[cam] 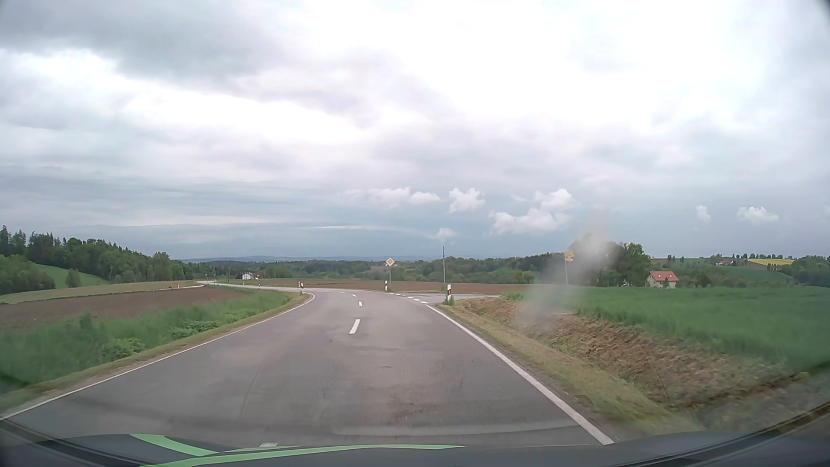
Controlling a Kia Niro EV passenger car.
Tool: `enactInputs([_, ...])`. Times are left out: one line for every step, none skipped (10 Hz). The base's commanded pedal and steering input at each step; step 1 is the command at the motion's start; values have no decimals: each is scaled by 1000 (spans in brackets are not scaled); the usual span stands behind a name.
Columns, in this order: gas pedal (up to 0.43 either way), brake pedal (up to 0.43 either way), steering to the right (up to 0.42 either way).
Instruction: Follow the waypoints while adhering to traffic rules and regulations
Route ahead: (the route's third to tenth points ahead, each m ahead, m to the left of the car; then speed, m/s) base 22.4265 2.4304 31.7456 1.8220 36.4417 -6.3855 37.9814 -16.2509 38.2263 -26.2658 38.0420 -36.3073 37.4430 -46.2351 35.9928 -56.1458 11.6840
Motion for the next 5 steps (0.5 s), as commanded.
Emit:
enactInputs([0,280,-8])
enactInputs([0,280,-11])
enactInputs([0,287,-13])
enactInputs([0,287,-15])
enactInputs([0,293,-16])
